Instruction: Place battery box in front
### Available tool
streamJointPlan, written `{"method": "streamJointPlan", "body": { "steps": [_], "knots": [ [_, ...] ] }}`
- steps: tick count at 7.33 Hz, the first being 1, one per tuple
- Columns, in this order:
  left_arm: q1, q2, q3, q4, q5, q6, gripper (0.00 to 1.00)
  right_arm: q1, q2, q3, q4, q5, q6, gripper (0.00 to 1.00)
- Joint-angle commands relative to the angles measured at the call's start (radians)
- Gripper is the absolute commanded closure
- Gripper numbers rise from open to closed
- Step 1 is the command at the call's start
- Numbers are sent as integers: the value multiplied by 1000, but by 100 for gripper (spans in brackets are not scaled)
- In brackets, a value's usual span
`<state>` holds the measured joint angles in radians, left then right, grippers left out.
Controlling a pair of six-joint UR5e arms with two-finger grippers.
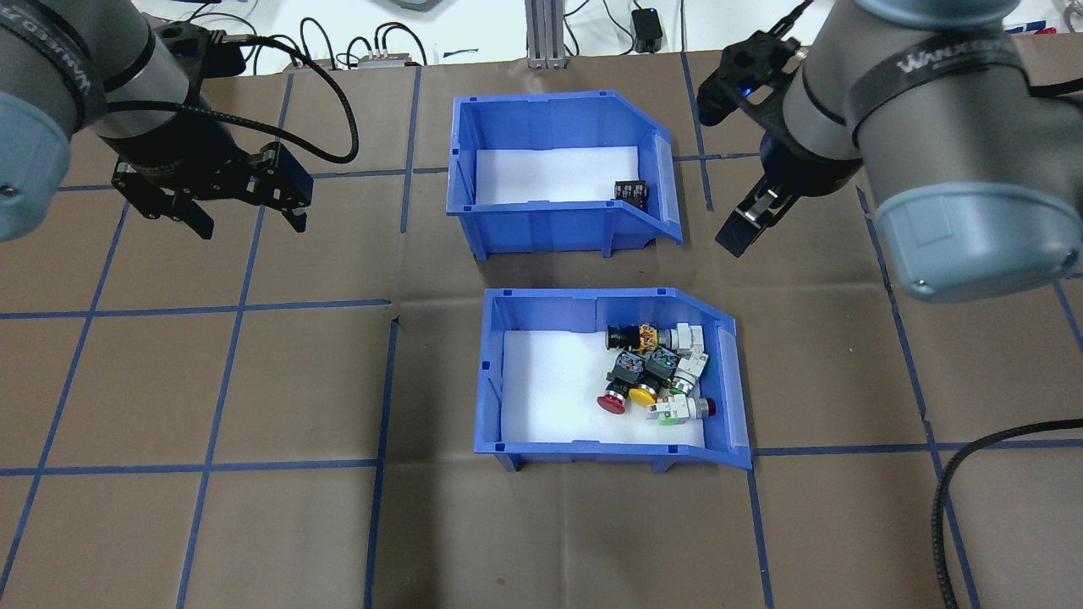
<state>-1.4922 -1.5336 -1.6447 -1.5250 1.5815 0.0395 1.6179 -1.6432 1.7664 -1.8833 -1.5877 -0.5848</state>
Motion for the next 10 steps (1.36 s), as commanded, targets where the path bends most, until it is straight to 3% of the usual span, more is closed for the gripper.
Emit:
{"method": "streamJointPlan", "body": {
  "steps": [1,3,4,10],
  "knots": [
    [-3,0,2,0,0,0,1,-26,52,-103,24,8,382,0],
    [-8,4,5,0,-2,0,1,-27,135,-236,189,-5,590,0],
    [-10,3,9,2,-5,0,1,-27,154,-251,217,-8,673,0],
    [-13,0,-1,-11,-9,2,1,-47,109,-194,233,-8,793,0]
  ]
}}
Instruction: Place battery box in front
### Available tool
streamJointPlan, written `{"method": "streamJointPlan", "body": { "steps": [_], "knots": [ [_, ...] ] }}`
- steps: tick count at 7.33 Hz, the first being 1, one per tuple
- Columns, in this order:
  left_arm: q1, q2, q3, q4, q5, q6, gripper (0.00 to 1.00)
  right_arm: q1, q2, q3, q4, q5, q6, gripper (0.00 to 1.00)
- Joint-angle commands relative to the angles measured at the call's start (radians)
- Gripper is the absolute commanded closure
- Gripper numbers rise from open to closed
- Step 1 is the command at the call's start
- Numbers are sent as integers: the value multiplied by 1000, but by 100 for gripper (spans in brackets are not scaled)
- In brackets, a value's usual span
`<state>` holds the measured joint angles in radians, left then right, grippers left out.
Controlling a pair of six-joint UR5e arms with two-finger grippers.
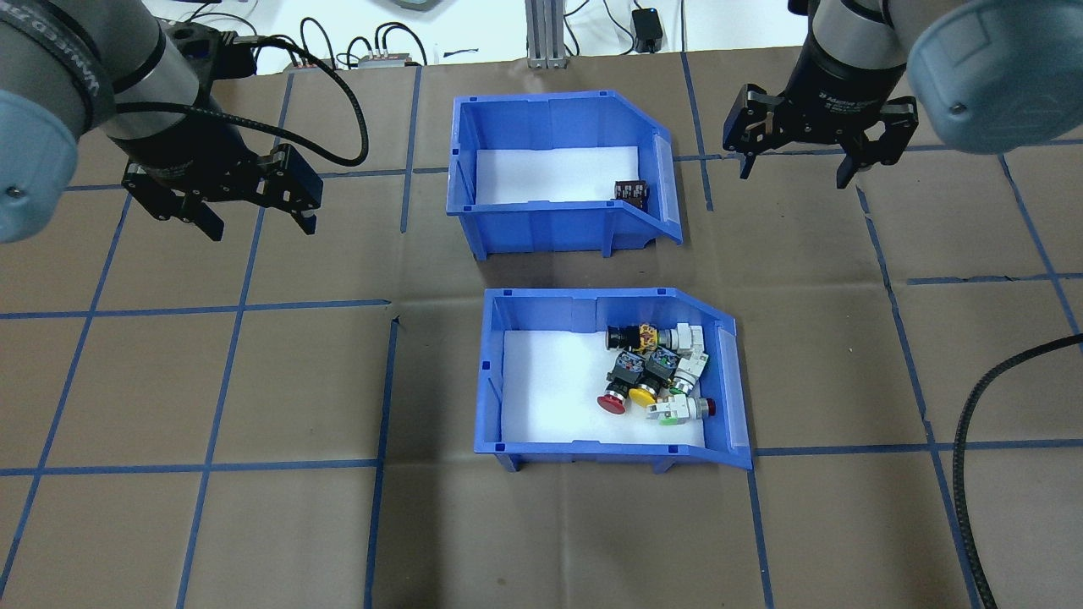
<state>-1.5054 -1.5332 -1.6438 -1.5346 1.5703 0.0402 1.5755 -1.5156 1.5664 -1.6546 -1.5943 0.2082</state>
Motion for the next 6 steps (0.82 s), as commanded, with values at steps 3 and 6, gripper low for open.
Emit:
{"method": "streamJointPlan", "body": {
  "steps": [3,6],
  "knots": [
    [1,-10,-2,2,-3,0,1,-5,-23,14,2,-3,-10,0],
    [1,-6,-2,10,5,0,1,-3,-24,14,2,-3,-13,0]
  ]
}}
